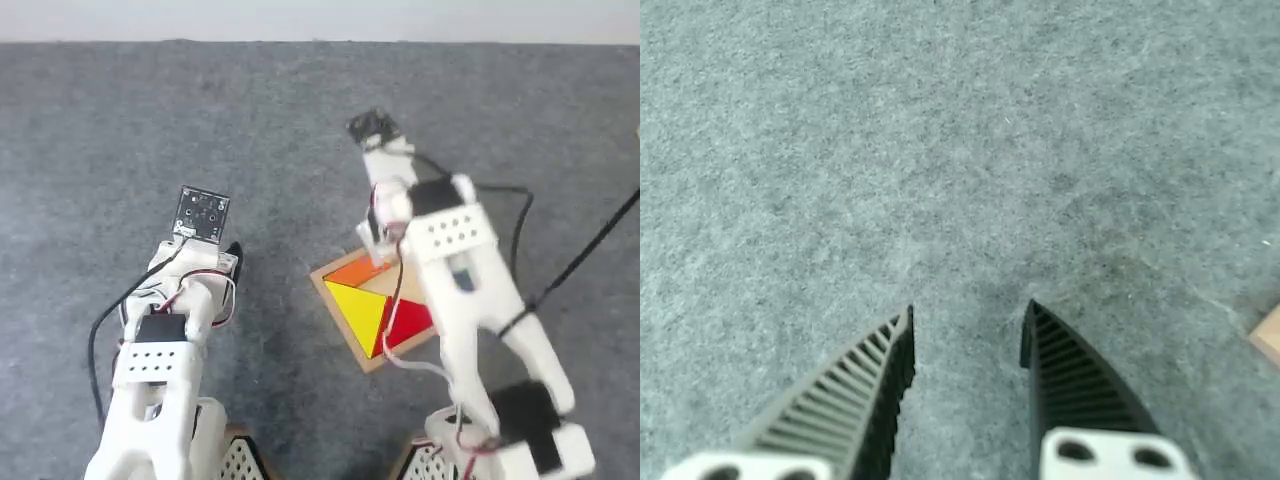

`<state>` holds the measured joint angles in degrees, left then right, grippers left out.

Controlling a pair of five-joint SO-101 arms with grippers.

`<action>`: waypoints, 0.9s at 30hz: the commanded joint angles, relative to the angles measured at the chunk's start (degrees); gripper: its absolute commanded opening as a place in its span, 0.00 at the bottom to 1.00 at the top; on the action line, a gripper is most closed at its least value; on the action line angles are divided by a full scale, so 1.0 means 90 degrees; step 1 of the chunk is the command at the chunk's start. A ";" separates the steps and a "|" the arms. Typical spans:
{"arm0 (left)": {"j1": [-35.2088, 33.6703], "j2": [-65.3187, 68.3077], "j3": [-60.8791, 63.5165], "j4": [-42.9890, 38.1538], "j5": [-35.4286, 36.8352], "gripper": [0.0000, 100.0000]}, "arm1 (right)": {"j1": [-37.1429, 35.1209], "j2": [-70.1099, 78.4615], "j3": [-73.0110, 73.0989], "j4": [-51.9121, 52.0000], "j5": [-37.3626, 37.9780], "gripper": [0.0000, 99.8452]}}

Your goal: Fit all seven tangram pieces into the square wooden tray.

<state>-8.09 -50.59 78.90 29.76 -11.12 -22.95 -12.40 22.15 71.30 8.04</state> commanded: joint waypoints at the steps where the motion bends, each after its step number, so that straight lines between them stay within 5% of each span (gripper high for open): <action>1: 0.0029 0.0000 -0.0063 -0.0147 -0.0049 0.17 | -0.0259 -0.0904 0.1416 -0.1109 -0.0410 0.01; 27: 0.0029 -0.0020 -0.0073 -0.0147 -0.0049 0.17 | -0.0777 0.0054 0.2061 -0.2525 -0.0987 0.01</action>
<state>-8.09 -50.59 78.90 29.76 -11.12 -29.63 -10.64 41.05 49.41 -0.40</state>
